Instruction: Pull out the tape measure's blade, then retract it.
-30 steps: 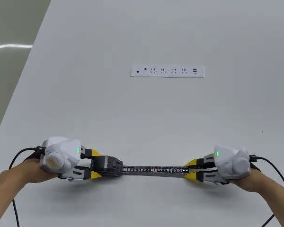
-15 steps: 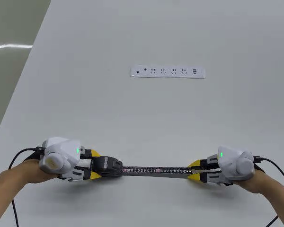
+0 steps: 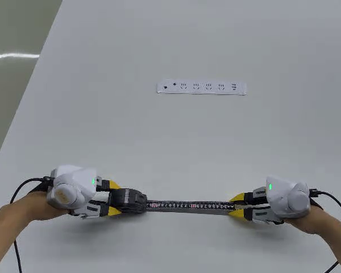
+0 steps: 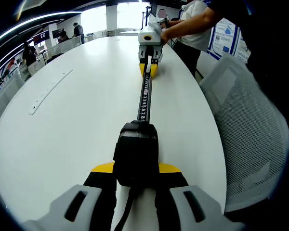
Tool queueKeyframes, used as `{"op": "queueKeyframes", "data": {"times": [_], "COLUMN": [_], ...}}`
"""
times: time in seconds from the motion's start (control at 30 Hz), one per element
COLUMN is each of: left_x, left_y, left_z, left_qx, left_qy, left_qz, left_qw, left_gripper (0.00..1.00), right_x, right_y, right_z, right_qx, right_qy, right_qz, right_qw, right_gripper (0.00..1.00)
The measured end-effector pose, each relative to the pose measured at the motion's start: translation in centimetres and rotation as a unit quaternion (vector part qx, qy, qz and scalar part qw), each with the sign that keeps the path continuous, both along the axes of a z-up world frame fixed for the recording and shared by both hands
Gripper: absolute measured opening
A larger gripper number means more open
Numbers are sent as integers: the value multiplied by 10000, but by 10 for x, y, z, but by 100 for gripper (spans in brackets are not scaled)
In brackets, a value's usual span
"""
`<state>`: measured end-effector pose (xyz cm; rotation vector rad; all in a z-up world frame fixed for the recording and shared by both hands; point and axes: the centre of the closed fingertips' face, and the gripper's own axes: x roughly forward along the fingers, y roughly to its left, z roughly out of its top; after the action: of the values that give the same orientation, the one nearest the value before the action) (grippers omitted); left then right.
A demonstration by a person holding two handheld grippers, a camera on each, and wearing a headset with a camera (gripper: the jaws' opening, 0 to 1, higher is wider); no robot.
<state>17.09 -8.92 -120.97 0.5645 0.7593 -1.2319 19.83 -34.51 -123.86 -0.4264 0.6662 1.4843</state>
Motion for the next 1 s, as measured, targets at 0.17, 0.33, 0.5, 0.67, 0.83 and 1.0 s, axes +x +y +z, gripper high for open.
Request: {"op": "queueKeyframes", "data": {"times": [0.17, 0.33, 0.5, 0.67, 0.83, 1.0], "left_x": [0, 0, 0, 0, -1, -1], "left_y": [0, 0, 0, 0, -1, -1], "left_z": [0, -1, -1, -1, -2, -2], "left_qx": [1, -1, 0, 11, 18, 19], "left_qy": [3, 2, 3, -3, -5, 6], "left_qz": [-4, -2, -10, -27, -35, -47], "left_qw": [10000, 10000, 10000, 10000, 10000, 10000], "left_gripper": [26, 26, 26, 26, 26, 27], "right_x": [0, 1, 1, 2, 3, 2], "right_y": [-4, -7, -9, -8, -8, -8], "right_z": [-1, -1, -2, -3, -4, -4], "right_qx": [-21, -43, -68, -116, -160, -212], "right_qy": [1, -12, -14, -160, -227, -264], "right_qz": [-14, -26, -49, -35, -39, -43], "right_qw": [10000, 10000, 10000, 9998, 9996, 9994], "right_gripper": [10, 10, 10, 11, 11, 12]}}
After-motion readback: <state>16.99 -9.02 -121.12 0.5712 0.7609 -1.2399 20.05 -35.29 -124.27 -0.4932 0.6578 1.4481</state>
